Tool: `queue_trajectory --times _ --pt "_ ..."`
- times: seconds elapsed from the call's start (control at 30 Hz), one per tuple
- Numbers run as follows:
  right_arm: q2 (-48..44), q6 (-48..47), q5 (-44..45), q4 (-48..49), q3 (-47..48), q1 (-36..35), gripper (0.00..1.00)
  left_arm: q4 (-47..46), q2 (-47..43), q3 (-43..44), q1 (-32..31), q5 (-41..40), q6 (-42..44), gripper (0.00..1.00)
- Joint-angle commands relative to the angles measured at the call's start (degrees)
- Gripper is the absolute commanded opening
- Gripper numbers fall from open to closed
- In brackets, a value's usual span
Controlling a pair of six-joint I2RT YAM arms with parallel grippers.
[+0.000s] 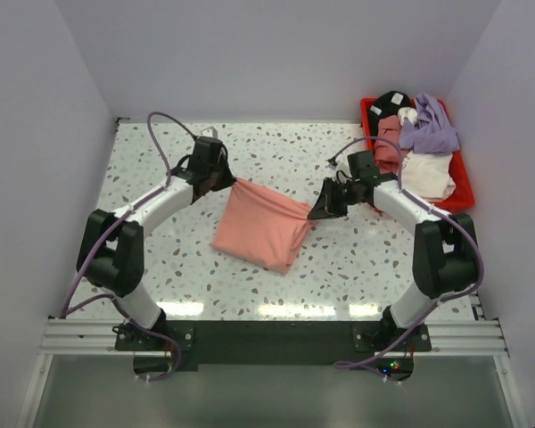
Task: Fold and stack the t-shirts
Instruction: Fold the tshirt
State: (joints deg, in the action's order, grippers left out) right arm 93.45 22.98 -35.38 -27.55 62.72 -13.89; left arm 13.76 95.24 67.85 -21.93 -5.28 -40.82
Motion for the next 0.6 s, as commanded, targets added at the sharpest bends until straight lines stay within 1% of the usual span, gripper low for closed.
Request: queue_trajectory --times 0.0,0.17,0.2,0.23,0.27,0.3,0.33,0.37,0.4,0.43,0.47,0.5,0.53,0.57 --pt "2.9 -0.7 3.3 0.4 2.6 1.4 0.0 -4.4 2.7 4.6 1.1 -4.8 2.5 0.0" --pt "6.0 -0.1 6.8 2.9 5.0 2.0 0.01 -4.2 7.8 7.8 1.1 -5.2 2.8 0.0" --pt "6.8 -0.1 7.9 2.7 5.6 2.1 0.02 -3.9 8.5 8.3 1.1 -5.2 2.8 0.0" --pt "8.0 -0.2 8.0 2.9 6.6 2.1 0.08 -3.7 9.3 8.8 1.1 -5.2 2.9 0.0" --pt "8.6 -0.5 8.4 3.0 7.1 2.2 0.12 -3.3 10.7 10.1 1.1 -4.7 3.1 0.06" --pt "9.0 -0.6 9.2 2.9 7.8 2.2 0.18 -3.0 11.3 10.8 1.1 -4.6 3.4 0.14" --pt "9.8 -1.3 9.4 2.7 9.2 2.2 0.34 -2.9 11.9 11.4 1.1 -4.4 3.7 0.34" --pt "10.1 -1.4 9.6 2.5 9.9 2.2 0.35 -2.8 12.5 12.3 1.1 -3.5 4.3 0.44" --pt "10.3 -1.7 9.7 2.0 10.6 2.2 0.36 -2.9 12.7 12.7 1.1 -3.2 4.4 0.51" --pt "10.3 -2.0 9.3 1.8 11.5 2.2 0.49 -2.9 12.8 13.0 1.1 -2.8 4.7 0.57" --pt "9.7 -2.6 9.1 1.4 11.8 2.2 0.74 -2.8 12.4 13.3 1.1 -2.0 4.8 0.68" --pt "9.1 -2.7 9.0 1.4 11.9 2.2 0.74 -2.7 12.1 13.2 1.1 -1.8 4.8 0.73" --pt "8.4 -2.7 8.1 1.7 11.1 2.2 0.99 -2.7 11.6 12.9 1.1 -1.5 4.9 0.81" --pt "7.6 -2.7 7.5 2.1 10.6 2.2 0.99 -2.7 10.2 12.0 1.0 -1.1 4.9 0.85"
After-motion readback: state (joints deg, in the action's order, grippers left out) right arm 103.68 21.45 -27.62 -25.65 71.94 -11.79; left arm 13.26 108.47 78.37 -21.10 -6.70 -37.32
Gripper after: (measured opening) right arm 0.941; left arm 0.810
